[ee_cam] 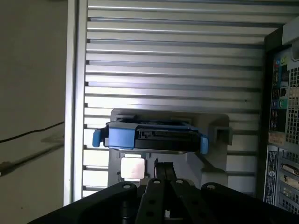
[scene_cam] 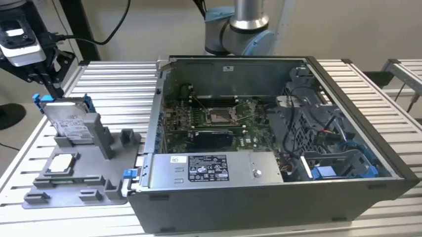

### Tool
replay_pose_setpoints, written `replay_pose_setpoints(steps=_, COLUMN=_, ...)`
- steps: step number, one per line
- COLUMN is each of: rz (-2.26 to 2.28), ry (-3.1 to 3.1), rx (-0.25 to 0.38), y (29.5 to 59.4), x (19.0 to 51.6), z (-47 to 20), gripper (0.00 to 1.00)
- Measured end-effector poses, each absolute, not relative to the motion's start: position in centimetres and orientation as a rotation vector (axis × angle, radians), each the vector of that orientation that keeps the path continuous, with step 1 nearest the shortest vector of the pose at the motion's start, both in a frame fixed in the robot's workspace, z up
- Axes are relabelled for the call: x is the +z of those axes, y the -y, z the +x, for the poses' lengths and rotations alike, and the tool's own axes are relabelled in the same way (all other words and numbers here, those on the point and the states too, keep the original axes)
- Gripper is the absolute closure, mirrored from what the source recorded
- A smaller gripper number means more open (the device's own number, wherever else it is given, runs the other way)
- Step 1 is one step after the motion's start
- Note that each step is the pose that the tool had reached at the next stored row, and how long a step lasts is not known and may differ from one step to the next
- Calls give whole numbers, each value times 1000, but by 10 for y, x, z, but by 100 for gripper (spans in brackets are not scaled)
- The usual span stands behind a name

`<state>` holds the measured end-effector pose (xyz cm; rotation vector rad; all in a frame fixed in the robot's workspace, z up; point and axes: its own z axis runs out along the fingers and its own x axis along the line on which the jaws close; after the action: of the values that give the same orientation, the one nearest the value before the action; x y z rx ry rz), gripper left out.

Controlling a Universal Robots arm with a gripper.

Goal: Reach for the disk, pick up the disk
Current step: 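Reach for the disk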

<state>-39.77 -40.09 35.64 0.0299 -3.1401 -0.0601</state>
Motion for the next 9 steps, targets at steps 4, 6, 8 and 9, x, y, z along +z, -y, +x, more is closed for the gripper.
replay_pose_setpoints(steps=4, rz=30, ry=3140, rx=-60, y=396, x=356, z=-398, gripper=100)
replay_pose_setpoints(steps=6, rz=30, ry=3140, rx=-60, y=392, x=356, z=-398, gripper=100)
replay_pose_setpoints(steps=8, rz=30, ry=3140, rx=-60, y=383, x=356, z=-400, gripper=100)
replay_pose_setpoints(steps=9, rz=30, ry=3140, rx=-60, y=380, x=356, z=-402, gripper=100)
